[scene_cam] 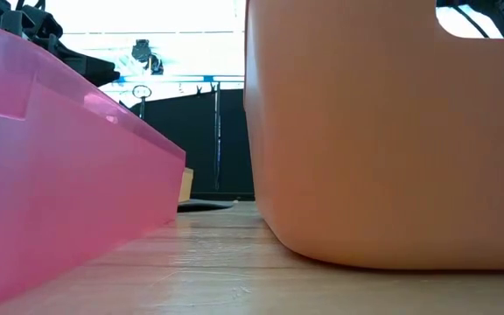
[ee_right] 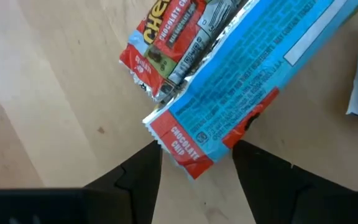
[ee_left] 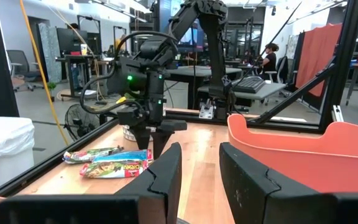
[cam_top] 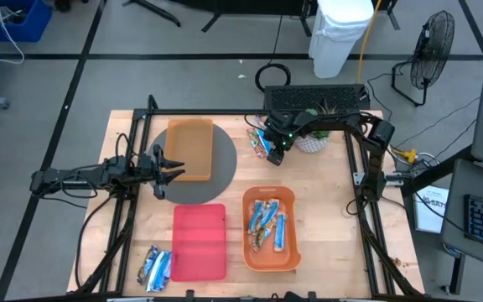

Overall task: Pick and place Granola Bars by type
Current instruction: Put the red granola bar into the light orange bin

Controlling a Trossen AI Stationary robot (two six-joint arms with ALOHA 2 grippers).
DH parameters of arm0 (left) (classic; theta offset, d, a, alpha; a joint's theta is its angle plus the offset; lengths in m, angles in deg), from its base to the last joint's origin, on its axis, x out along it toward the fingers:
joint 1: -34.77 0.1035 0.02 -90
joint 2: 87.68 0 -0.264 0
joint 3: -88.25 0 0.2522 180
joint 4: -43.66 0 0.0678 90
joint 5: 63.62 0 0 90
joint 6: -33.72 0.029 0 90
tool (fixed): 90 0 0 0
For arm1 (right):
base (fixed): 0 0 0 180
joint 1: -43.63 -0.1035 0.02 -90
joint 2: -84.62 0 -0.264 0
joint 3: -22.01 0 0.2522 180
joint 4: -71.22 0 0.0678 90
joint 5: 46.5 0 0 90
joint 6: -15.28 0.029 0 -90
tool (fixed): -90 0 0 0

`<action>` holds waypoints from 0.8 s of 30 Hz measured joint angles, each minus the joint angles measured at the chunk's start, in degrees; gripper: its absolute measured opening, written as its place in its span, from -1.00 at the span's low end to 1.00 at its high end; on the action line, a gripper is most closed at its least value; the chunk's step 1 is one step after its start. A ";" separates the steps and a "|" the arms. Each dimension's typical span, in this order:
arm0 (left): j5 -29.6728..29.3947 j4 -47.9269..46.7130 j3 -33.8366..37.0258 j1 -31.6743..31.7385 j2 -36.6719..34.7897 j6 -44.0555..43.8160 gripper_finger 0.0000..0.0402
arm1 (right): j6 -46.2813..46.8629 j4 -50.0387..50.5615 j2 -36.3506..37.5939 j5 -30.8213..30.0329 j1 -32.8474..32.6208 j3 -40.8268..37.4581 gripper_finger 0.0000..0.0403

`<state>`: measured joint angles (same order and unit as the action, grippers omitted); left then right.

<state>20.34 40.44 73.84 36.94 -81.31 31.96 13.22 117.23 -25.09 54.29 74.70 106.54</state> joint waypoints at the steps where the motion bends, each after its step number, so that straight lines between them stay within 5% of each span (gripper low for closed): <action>1: 0.00 0.02 0.00 0.00 -0.02 0.00 -0.44 | -0.02 -0.13 0.00 0.00 -0.02 0.00 -0.04; 24: 0.00 0.02 0.00 0.00 -0.02 0.00 -0.44 | 1.44 -6.31 2.91 0.00 0.02 -0.20 -0.04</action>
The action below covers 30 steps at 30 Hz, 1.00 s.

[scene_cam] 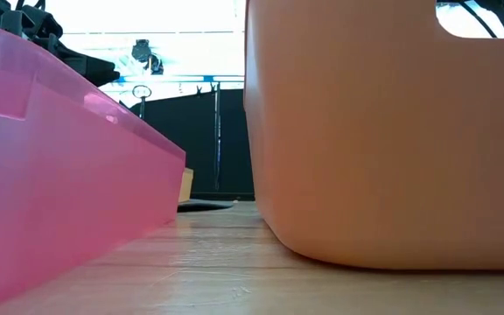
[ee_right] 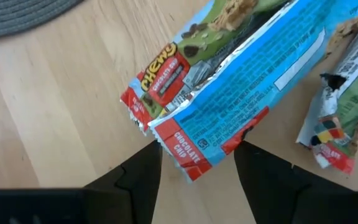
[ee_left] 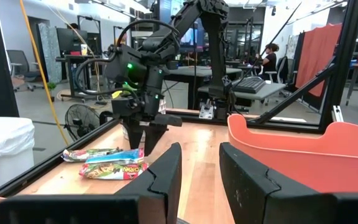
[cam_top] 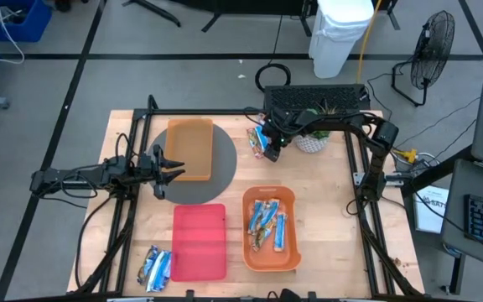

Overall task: Pick and place Granola Bars by type
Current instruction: Put the red granola bar into the light orange bin

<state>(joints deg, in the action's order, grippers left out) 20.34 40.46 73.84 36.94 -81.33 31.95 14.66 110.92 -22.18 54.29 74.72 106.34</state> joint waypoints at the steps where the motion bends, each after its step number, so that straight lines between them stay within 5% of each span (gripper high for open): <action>1: 0.00 0.00 0.00 0.00 0.01 0.00 -0.44 | 0.02 -0.20 0.00 0.03 -0.01 0.01 -0.04; 8: 0.00 0.00 0.00 0.00 0.00 0.00 -0.44 | 2.16 -0.10 0.00 6.01 -0.06 0.04 -0.04; 25: 0.00 0.00 0.00 0.00 0.00 0.00 -0.44 | 7.01 -0.65 0.04 6.36 -0.24 0.09 -0.04; 30: 0.00 0.00 0.00 0.00 0.01 0.00 -0.44 | 9.14 -0.83 0.04 12.77 -0.24 0.09 -0.04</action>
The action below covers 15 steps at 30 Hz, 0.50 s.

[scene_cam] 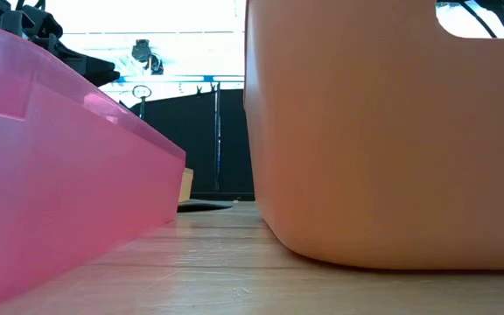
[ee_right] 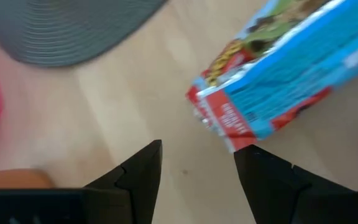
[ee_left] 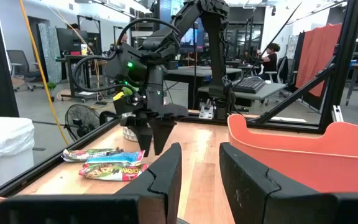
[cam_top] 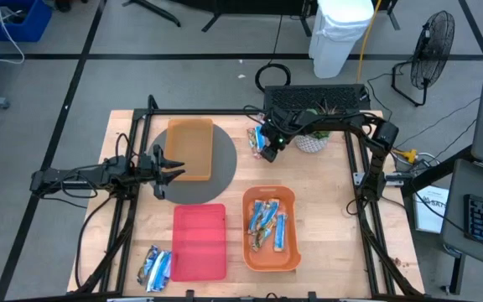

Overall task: Pick and place Granola Bars by type
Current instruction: Put the red granola bar into the light orange bin

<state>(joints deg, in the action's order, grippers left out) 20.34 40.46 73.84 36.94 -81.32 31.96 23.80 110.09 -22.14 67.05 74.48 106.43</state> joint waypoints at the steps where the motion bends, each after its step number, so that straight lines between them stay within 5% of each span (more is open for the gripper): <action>1: 0.00 0.00 0.00 0.00 0.00 0.00 -0.44 | 0.24 -0.10 0.00 0.76 0.00 0.00 -0.04; 15: 0.00 0.00 0.00 0.00 0.01 0.00 -0.44 | 1.28 -2.34 0.02 0.46 0.64 0.00 -0.04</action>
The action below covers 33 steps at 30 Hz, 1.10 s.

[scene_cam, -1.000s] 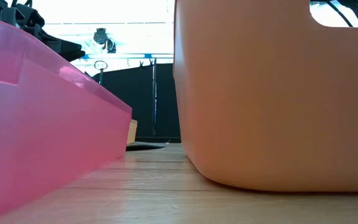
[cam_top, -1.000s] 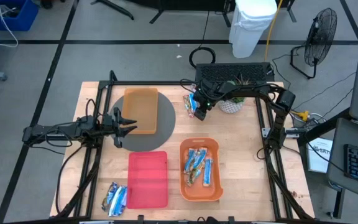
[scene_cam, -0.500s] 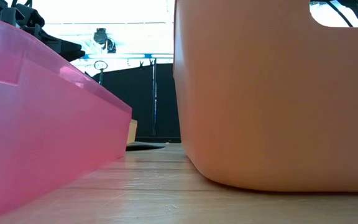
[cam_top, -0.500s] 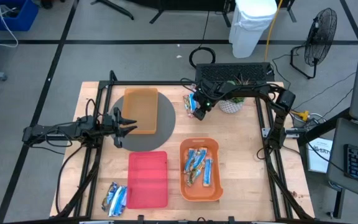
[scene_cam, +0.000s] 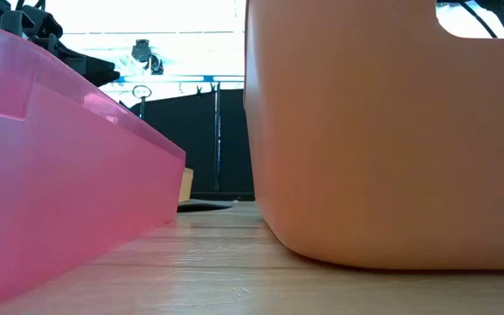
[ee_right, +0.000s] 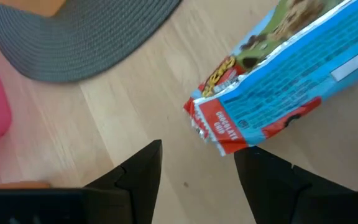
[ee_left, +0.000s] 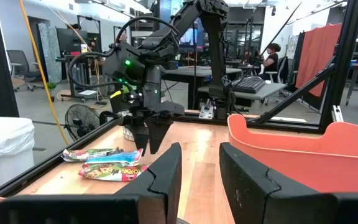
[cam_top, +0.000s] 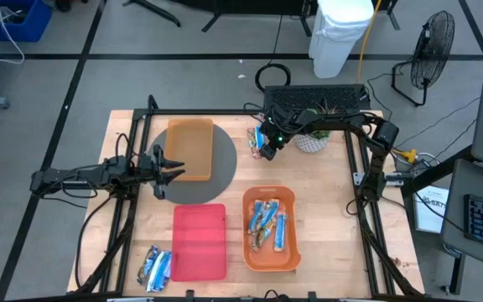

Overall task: Pick and place Granola Bars by type
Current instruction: Put the red granola bar into the light orange bin

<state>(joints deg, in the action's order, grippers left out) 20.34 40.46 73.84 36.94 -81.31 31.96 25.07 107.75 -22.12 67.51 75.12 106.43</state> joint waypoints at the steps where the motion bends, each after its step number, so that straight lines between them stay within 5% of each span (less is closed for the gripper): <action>1: 0.00 0.00 0.00 0.00 -0.02 0.00 -0.44 | 0.18 -0.36 0.00 -0.04 0.14 0.00 -0.04; 13: 0.00 0.00 0.01 0.00 -0.02 -0.01 -0.44 | 1.52 -5.06 -0.08 -0.51 1.09 0.01 -0.04; 21: 0.00 0.00 0.00 0.00 -0.02 0.00 -0.44 | -0.23 -5.22 -0.17 -5.95 1.66 0.04 -0.08; 25: 0.00 0.00 0.00 0.00 -0.02 0.00 -0.44 | -2.65 -5.20 -0.22 -5.76 1.50 0.04 -0.37; 29: -0.01 0.00 0.00 0.00 -0.02 -0.01 -0.44 | -4.46 -5.20 -0.24 -2.62 1.57 0.04 -0.87; 33: 0.00 0.00 0.00 0.00 -0.01 0.00 -0.44 | -6.14 -5.07 -0.24 -1.25 1.24 0.04 -0.98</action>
<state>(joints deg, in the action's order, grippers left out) 20.34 40.46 73.84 36.94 -81.32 31.96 18.93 102.68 -22.36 66.26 76.36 106.47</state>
